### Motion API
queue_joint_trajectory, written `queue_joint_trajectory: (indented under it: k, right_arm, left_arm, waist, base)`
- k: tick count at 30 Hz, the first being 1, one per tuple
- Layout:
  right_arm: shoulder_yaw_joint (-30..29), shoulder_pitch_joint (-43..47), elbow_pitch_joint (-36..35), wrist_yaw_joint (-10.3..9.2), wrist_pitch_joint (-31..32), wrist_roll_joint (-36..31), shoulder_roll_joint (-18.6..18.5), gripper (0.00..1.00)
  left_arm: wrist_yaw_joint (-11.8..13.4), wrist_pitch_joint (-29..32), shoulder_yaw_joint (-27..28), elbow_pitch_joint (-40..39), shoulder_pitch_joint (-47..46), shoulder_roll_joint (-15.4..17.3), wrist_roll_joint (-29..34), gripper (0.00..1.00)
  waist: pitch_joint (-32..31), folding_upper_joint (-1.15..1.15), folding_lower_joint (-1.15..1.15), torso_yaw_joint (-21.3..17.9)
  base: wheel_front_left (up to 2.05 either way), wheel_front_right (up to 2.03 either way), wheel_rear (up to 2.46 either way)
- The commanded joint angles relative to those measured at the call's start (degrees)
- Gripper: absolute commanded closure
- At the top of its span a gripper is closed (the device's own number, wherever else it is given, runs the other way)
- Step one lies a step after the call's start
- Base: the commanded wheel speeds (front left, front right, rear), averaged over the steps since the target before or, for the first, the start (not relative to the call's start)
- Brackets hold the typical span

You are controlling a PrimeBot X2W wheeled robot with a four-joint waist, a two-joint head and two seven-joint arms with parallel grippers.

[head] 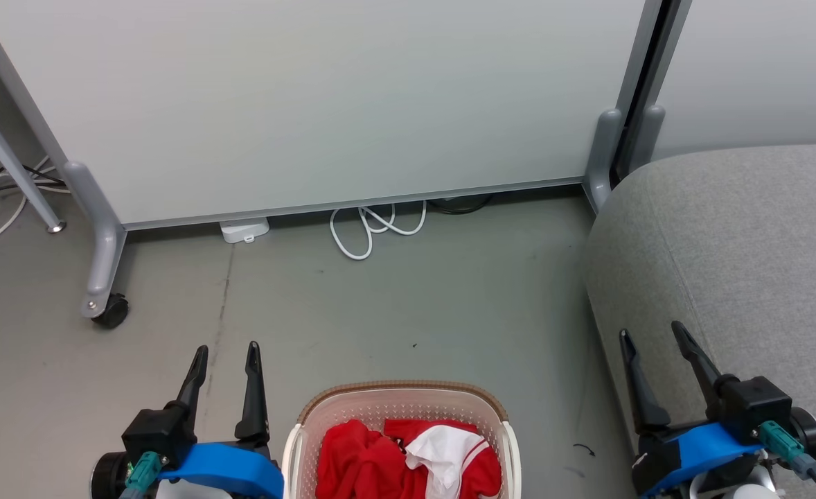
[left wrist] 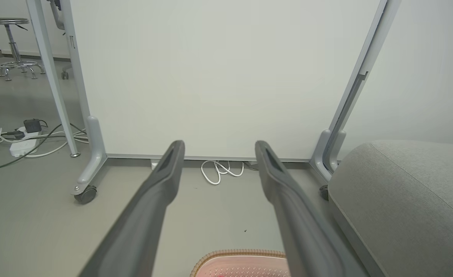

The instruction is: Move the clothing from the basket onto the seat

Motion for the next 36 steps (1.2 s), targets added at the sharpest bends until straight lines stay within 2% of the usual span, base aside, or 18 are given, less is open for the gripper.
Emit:
queue_joint_trajectory:
  k: [1, 13, 19, 26, 36]
  right_arm:
    - [-0.1, -0.6, -0.2, 0.11, -0.3, -0.1, -0.4, 0.00]
    - [0.0, -0.6, -0.4, 0.11, -0.1, 0.4, -0.3, 0.00]
    - [1.0, -1.4, -0.9, 0.07, -0.1, 0.5, -0.3, 0.00]
    - [2.7, -3.2, -2.2, 0.07, -0.1, 0.6, -0.3, 0.00]
    - [5.7, -7.6, -2.9, 0.07, -1.8, 2.1, -0.3, 0.00]
  left_arm:
    - [0.0, -0.3, 0.1, 0.0, -0.8, 0.1, 0.0, 0.00]
    - [0.2, -0.3, 0.3, 0.0, -0.8, -0.1, -0.8, 0.00]
    - [0.4, -0.2, 0.0, 0.8, -1.0, -0.1, -0.9, 0.00]
    - [0.3, -0.2, -0.5, 4.6, -3.2, 0.3, -0.9, 0.00]
    - [-0.8, 2.5, -2.2, 16.3, -10.3, 1.4, -0.5, 0.00]
  waist:
    - [0.0, 0.00, 0.00, 0.0]
    - [0.5, 0.00, 0.00, -0.1]
    - [2.6, 0.00, 0.00, -1.6]
    - [8.7, 0.00, 0.00, -5.5]
    - [20.4, 0.00, 0.00, -11.8]
  base:
    - [0.00, 0.00, 0.00]
    - [0.00, 0.00, 0.00]
    - [0.00, 0.00, 0.00]
    - [0.00, 0.00, 0.00]
    - [0.00, 0.00, 0.00]
